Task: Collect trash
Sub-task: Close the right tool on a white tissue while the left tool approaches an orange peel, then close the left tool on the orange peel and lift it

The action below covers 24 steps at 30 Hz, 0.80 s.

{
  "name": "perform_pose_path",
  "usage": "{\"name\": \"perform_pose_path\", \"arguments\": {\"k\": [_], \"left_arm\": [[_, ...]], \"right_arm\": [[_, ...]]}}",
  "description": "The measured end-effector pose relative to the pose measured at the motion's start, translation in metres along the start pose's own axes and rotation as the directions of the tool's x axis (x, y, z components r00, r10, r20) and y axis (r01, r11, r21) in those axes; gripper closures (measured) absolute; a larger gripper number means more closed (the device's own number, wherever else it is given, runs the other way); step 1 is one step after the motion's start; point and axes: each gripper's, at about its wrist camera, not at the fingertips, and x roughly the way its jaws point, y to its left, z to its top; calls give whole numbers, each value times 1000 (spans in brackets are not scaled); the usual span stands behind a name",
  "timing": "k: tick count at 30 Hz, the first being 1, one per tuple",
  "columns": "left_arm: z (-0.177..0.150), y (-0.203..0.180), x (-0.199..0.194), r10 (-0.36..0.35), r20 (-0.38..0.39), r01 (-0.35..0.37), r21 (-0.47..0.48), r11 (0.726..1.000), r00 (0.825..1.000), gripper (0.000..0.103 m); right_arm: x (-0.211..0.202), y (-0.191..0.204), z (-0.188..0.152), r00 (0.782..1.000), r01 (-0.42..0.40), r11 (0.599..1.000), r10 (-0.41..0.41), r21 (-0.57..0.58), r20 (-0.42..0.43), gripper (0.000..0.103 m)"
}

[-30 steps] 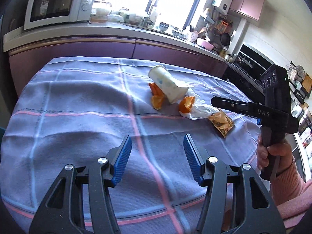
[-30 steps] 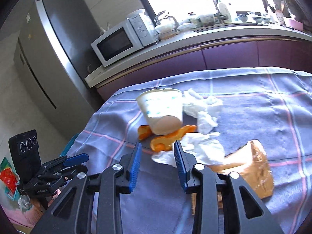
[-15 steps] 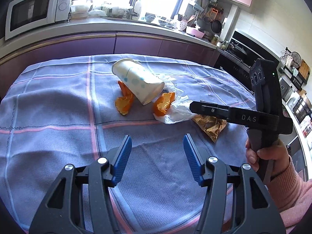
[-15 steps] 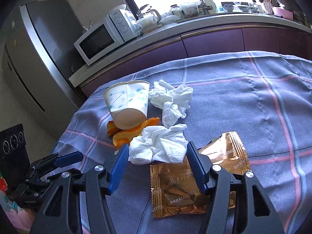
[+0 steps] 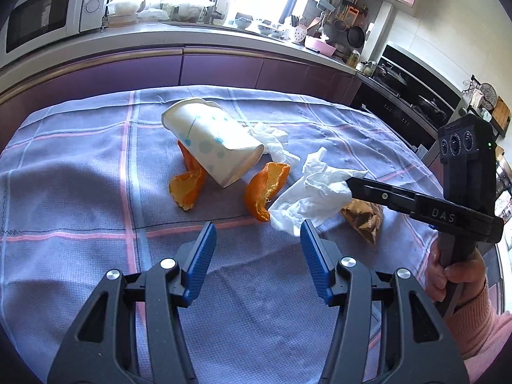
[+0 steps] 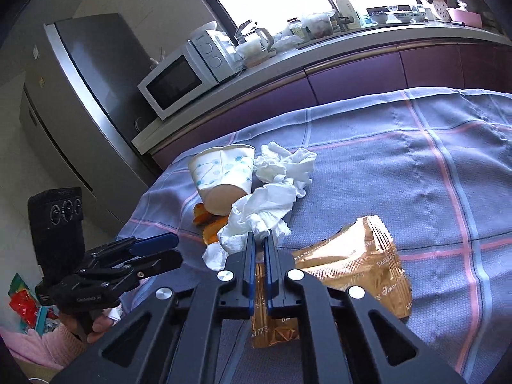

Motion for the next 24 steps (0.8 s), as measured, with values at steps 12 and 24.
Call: {"name": "perform_pose_path", "arguments": {"k": [12,24], "left_arm": [[12,-7,41,2,-81,-5,-30,1000,997,66],[9,1,37,15,-73,-20,-57,998,997,91]], "right_arm": [[-31,-12,4,995,-68,996,63,52,82,99],[-21,-6,8,985,-155,985,148,79,85,99]]}}
